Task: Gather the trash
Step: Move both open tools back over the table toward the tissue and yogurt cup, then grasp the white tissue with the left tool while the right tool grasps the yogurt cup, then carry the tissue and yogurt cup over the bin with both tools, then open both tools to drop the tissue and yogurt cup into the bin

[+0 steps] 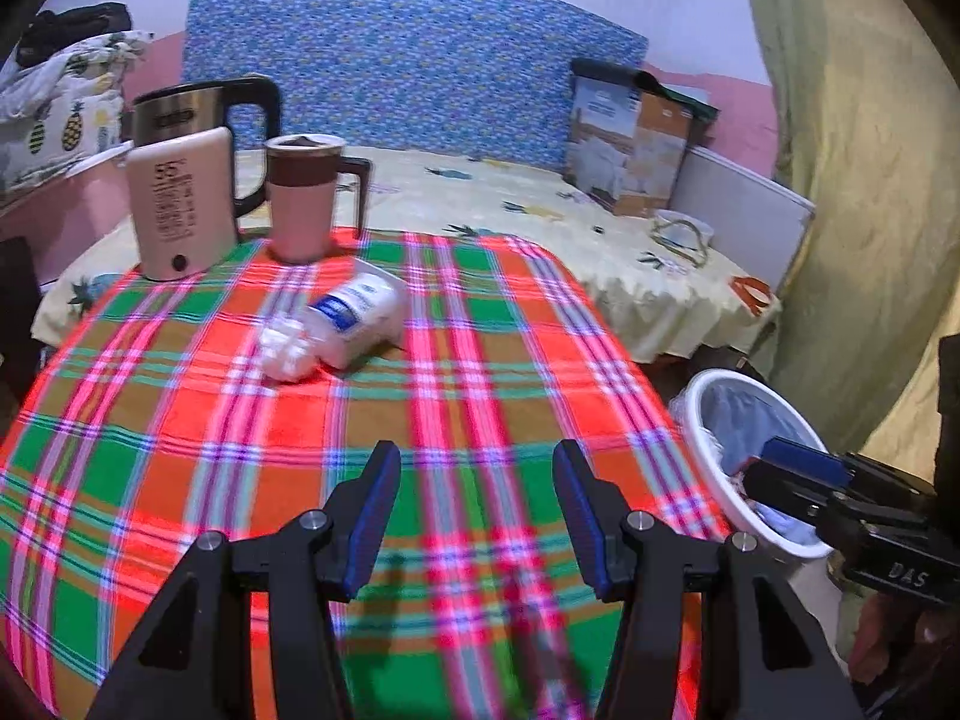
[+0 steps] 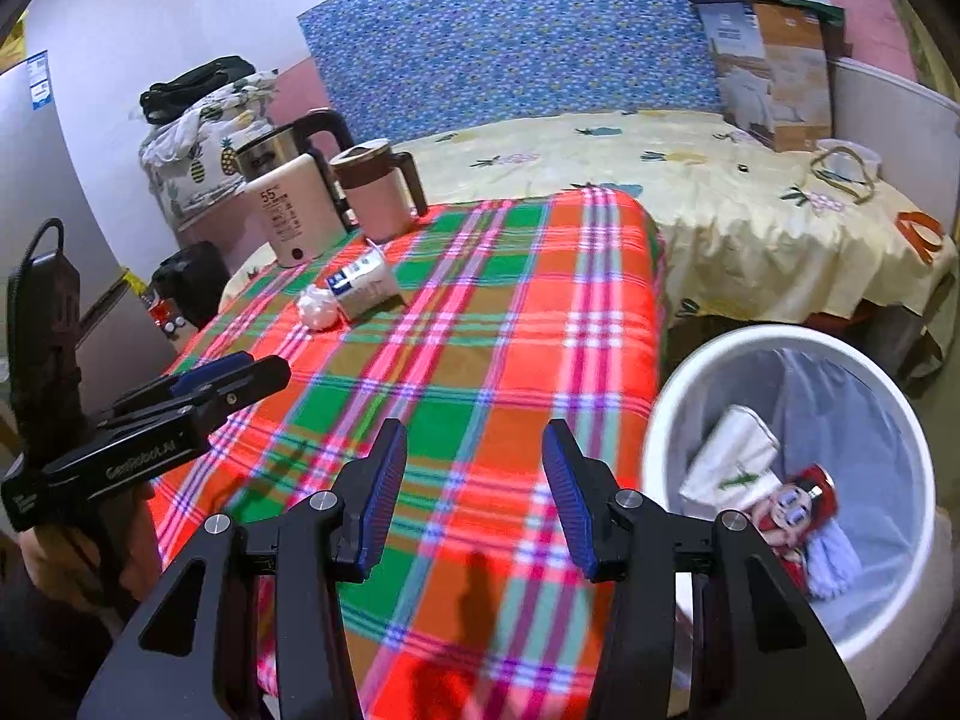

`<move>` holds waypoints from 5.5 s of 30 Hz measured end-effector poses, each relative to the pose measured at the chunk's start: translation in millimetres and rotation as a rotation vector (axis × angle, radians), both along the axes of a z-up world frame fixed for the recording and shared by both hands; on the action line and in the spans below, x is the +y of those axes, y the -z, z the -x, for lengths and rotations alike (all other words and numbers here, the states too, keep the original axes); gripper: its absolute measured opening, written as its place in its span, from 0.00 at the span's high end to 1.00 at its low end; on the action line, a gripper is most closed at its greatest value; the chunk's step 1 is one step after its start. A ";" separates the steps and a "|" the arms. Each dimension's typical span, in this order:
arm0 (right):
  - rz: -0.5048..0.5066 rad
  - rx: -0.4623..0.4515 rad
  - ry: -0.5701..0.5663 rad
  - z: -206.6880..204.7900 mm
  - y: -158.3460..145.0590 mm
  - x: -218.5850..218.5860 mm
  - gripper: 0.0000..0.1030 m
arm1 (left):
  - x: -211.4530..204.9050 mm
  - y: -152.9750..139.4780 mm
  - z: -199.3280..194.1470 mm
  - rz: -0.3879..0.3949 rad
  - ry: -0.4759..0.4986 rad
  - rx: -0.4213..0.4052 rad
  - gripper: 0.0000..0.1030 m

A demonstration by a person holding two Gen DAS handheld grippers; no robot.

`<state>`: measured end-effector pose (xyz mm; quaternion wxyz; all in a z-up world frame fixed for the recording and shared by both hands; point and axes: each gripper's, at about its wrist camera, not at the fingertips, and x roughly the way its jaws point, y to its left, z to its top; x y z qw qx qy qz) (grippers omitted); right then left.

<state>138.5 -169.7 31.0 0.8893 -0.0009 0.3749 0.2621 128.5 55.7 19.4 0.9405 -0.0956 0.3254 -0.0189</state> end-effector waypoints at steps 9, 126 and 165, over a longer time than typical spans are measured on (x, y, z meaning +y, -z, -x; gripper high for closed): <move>0.016 0.005 -0.048 -22.2 -0.8 32.3 0.43 | 54.3 5.0 -27.7 -0.007 -0.097 0.010 0.47; 0.038 -0.068 -0.025 23.1 -3.5 -14.0 0.40 | -54.0 5.1 26.4 0.046 0.135 0.043 0.69; 0.156 0.069 0.322 -12.3 35.8 -147.3 0.39 | -211.0 19.9 -56.1 -0.009 0.472 0.104 0.68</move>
